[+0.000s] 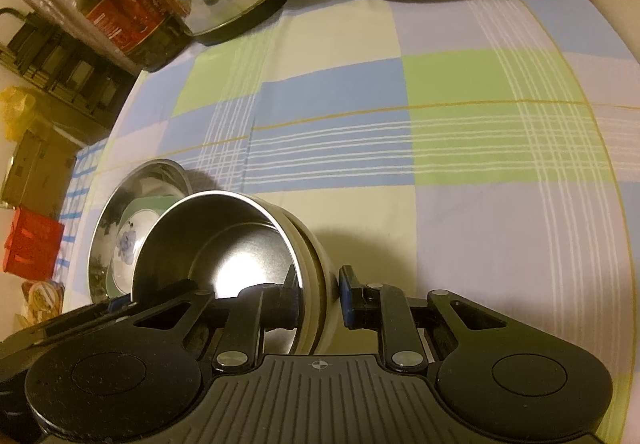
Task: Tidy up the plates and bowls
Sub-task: 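Carry the bowl stack with the right tool over the steel basin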
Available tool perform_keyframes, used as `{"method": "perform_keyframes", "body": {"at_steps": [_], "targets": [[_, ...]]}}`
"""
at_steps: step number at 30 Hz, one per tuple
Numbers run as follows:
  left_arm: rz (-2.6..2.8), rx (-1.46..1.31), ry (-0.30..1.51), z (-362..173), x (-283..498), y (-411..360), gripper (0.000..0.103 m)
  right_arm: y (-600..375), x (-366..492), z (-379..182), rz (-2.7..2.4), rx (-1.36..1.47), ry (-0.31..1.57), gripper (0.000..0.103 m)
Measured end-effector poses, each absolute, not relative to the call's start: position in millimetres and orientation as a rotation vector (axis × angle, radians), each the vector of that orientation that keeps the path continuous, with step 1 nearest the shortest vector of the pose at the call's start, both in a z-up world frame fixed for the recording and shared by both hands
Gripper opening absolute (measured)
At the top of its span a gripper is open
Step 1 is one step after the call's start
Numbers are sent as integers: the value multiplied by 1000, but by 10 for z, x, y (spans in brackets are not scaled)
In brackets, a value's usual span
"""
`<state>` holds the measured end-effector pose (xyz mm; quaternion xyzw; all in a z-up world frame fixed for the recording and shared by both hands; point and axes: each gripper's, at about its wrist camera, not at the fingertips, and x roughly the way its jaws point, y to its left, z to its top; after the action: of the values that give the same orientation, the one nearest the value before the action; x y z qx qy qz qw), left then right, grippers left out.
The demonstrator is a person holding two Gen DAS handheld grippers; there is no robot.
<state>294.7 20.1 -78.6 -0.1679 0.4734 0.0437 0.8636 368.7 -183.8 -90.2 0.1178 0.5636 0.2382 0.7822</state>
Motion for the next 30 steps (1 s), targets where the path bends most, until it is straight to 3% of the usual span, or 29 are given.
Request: {"method": "perform_keyframes", "body": {"at_steps": [14,30], "targets": [[121,-383,955,-542,2877,434,24,-1604,3692,-643,541,227,1224,20],[273,-437,888,-306,2810,1348,24,-542,3928,-462,696,177,1231,20]]}}
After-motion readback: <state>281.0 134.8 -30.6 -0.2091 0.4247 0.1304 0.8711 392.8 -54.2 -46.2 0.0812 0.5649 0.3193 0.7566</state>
